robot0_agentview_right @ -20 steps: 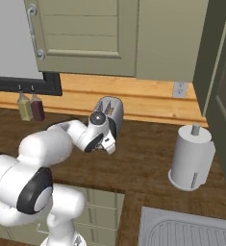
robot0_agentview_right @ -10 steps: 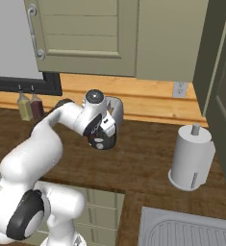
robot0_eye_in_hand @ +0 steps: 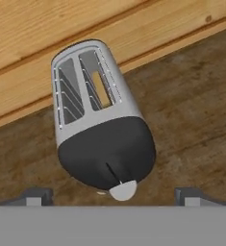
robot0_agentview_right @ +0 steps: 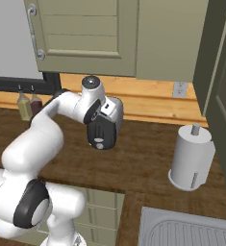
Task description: Start the toaster. Once the lever pops up, take the bread to the plate on the dining counter.
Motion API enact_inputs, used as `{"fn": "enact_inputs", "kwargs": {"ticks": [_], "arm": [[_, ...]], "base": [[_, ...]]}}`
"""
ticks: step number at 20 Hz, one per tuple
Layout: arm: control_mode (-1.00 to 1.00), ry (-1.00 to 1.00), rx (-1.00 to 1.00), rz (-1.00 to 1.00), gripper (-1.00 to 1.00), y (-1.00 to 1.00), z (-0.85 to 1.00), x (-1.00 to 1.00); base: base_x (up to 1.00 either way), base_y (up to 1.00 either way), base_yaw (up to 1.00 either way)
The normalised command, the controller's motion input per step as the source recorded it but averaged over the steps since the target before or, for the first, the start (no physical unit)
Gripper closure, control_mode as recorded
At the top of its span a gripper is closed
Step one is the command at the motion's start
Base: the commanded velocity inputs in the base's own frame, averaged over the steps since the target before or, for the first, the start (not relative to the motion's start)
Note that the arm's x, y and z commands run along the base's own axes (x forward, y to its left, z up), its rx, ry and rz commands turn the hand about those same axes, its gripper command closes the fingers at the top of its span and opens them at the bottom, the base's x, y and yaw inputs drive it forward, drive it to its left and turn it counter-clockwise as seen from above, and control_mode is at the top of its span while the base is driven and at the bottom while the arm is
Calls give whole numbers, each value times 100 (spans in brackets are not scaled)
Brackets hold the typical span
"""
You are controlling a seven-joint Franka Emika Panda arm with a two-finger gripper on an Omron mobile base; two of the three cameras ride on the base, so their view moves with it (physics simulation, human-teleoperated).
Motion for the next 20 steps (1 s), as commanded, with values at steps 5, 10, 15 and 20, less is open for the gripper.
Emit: {"fn": "enact_inputs", "kwargs": {"ticks": [5,10,15,20], "arm": [[-100,-31,-2,5,-100,0,-9,9],[-100,-14,0,0,-100,0,-6,32],[-100,-1,0,0,-100,0,0,29],[-100,0,0,0,-100,0,0,0]], "base": [[0,0,0],[0,0,0],[0,0,0],[0,0,0]]}}
